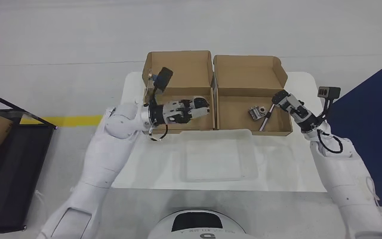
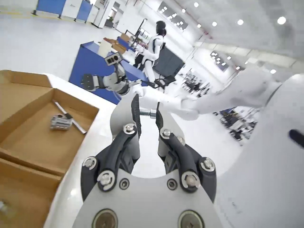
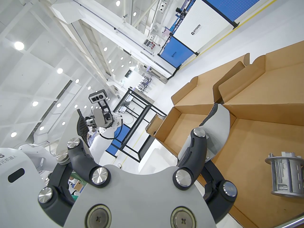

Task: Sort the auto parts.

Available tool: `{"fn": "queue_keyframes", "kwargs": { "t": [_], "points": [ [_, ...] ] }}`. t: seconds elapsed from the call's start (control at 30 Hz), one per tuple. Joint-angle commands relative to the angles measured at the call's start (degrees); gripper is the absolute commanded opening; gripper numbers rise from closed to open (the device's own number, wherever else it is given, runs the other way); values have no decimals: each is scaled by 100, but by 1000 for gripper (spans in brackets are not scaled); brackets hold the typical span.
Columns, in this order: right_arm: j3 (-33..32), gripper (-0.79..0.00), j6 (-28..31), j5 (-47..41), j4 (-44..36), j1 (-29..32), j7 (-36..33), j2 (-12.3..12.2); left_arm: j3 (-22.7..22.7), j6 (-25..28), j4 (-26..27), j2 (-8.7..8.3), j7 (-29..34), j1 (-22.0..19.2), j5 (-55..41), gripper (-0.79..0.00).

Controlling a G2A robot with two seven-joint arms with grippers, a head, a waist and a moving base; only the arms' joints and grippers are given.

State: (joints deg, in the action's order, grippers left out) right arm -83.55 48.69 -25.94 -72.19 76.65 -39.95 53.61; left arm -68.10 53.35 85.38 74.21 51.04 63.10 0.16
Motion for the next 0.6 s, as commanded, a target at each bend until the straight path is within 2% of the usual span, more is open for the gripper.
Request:
{"fn": "queue_keyframes", "kwargs": {
  "t": [0.0, 0.1, 0.17, 0.37, 0.47, 0.57],
  "points": [
    [0, 0, -1, -6, 0, 0, -2, 0, -87, 275, 59, -30, -292, 64, 537, -785],
    [0, 0, -1, -6, 0, 0, -2, 0, -259, 362, 364, -48, -658, 220, 1400, -785],
    [0, 0, -1, -6, 0, 0, -2, 0, -371, 303, 753, -45, -991, 385, 2290, -785],
    [0, 0, -1, -6, 0, 0, -2, 0, -271, -119, 1932, 11, -2180, 954, 4915, -785],
    [0, 0, -1, -6, 0, 0, -2, 0, -125, -322, 2216, 27, -2785, 1140, 5860, -785],
    [0, 0, -1, -6, 0, 0, -2, 0, -36, -451, 2260, 28, -3248, 1208, 6339, -785]
  ]
}}
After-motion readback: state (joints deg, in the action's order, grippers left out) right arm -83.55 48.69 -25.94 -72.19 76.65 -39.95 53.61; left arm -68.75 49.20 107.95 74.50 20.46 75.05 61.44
